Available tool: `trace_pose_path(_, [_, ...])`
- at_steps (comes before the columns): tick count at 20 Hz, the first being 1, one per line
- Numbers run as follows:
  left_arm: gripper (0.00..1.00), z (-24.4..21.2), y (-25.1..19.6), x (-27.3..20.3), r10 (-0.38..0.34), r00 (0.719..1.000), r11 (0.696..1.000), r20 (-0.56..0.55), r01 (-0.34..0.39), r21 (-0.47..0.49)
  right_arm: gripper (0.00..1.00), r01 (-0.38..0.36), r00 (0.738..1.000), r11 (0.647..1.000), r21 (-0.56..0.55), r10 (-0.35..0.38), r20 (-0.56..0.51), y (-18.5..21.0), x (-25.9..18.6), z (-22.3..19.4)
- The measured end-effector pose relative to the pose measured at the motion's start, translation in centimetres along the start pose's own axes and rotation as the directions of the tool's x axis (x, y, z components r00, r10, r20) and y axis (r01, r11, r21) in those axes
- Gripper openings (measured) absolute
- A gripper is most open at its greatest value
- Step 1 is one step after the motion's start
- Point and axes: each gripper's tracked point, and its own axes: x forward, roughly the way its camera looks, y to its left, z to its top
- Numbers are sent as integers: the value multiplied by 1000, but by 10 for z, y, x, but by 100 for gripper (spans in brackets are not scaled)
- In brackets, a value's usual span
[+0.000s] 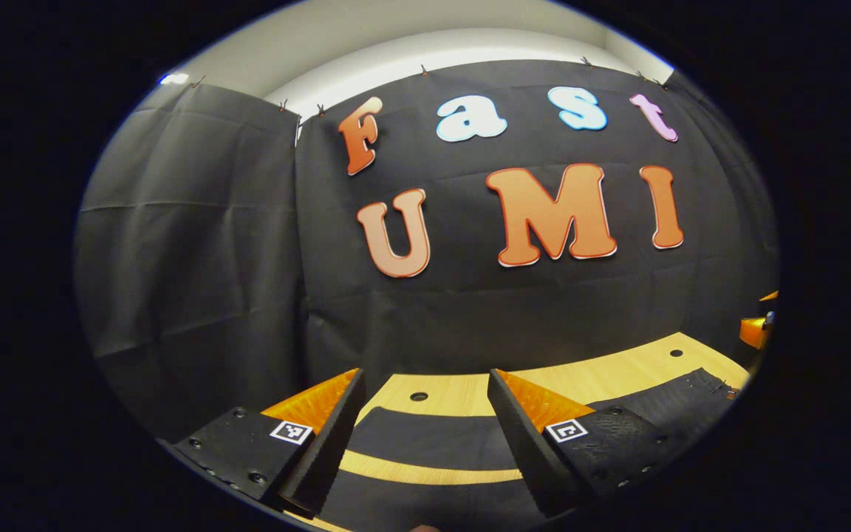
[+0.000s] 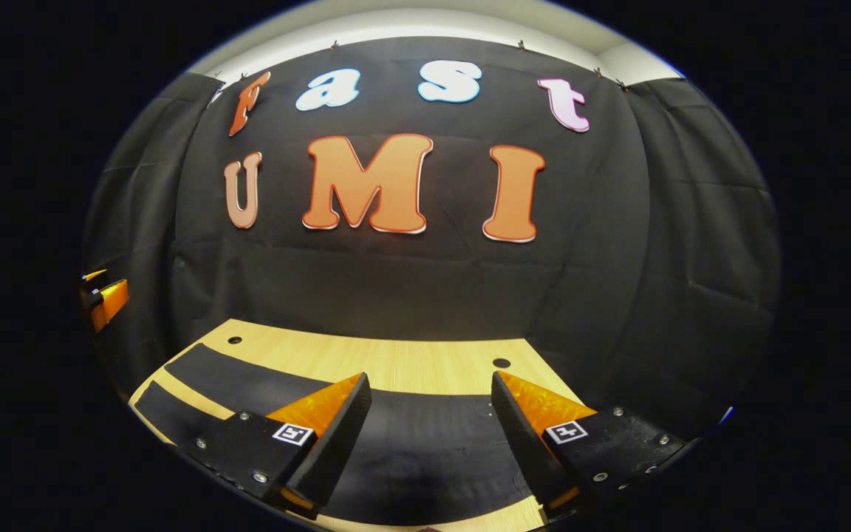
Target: Grasp the waist and the cuffs of the jeans and fold them to make the two legs overlap; first hold the waist and fold one-third of the jeans toward the cuffs, then hold the cuffs and fold the remaining one-third in the same direction to finish folding.
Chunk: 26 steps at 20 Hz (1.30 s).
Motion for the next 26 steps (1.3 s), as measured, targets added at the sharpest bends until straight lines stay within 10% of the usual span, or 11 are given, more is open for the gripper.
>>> trace_pose_path(8, [99, -105, 58, 6, 114, 928, 982, -356, -160, -104, 99, 21, 967, 994, 111, 8, -256, -40, 17, -71])
trace_pose_path(18, [99, -235, 114, -11, 118, 667, 889, -736, -401, -220, 98, 97, 844, 977, 189, 20, -535, -82, 32, -164])
trace_pose_path(26, [97, -277, 121, -15, 27, 454, 820, -891, -520, -240, 98, 299, 636, 919, 259, 11, -772, -103, 19, -250])
